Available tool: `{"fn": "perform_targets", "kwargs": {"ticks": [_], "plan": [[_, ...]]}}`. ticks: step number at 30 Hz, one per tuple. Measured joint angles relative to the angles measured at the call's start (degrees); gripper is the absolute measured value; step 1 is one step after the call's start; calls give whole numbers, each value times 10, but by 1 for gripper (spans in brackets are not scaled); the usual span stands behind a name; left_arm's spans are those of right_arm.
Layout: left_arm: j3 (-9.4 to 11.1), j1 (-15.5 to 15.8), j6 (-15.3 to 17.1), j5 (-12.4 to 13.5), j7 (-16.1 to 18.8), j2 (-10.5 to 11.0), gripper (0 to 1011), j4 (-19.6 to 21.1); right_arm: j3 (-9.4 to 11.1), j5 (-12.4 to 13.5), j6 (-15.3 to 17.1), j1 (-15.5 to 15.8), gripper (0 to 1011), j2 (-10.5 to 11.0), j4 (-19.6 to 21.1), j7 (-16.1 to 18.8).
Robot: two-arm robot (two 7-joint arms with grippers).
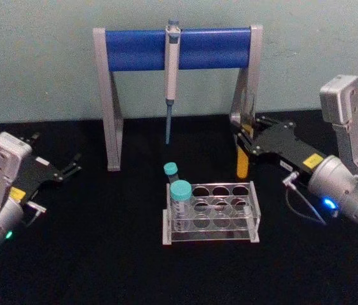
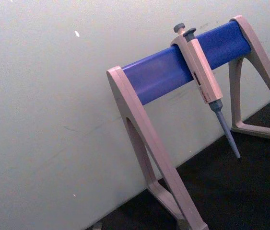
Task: Pick up the test tube from the test tube rack, shake it, then place it back into the test tube rack.
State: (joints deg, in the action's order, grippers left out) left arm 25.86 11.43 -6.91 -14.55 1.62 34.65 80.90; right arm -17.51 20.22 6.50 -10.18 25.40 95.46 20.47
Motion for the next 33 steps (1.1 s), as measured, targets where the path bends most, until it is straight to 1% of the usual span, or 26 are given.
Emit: {"fn": "perform_targets", "kwargs": {"ticks": [2, 4, 8, 9, 13, 16, 21, 22, 24, 25, 28, 33], "plan": [[0, 0, 0, 0, 0, 0, 1001, 0, 0, 1, 13, 9, 226, 10, 14, 6], [0, 0, 0, 0, 0, 0, 1001, 0, -1, 5, 22, 12, 226, 15, 20, 13], [0, 0, 0, 0, 0, 0, 1002, 0, -10, 21, 35, 14, 226, 24, 31, 35], [0, 0, 0, 0, 0, 0, 1001, 0, -15, 27, 37, 14, 227, 26, 31, 42], [0, 0, 0, 0, 0, 0, 1001, 0, -27, 46, 38, 4, 227, 23, 25, 60], [0, 0, 0, 0, 0, 0, 1001, 0, -38, 56, 30, -9, 227, 13, 12, 67], [0, 0, 0, 0, 0, 0, 1001, 0, -47, 62, 10, -28, 227, -3, -12, 64], [0, 0, 0, 0, 0, 0, 1001, 0, -48, 63, 2, -34, 226, -10, -22, 59], [0, 0, 0, 0, 0, 0, 1001, 0, -49, 64, -4, -40, 226, -15, -30, 53], [0, 0, 0, 0, 0, 0, 1001, 0, -49, 64, -11, -44, 227, -21, -38, 46], [0, 0, 0, 0, 0, 0, 1001, 0, -46, 63, -21, -50, 227, -29, -51, 32], [0, 0, 0, 0, 0, 0, 1002, 0, -40, 59, -26, -53, 227, -34, -59, 15]]}}
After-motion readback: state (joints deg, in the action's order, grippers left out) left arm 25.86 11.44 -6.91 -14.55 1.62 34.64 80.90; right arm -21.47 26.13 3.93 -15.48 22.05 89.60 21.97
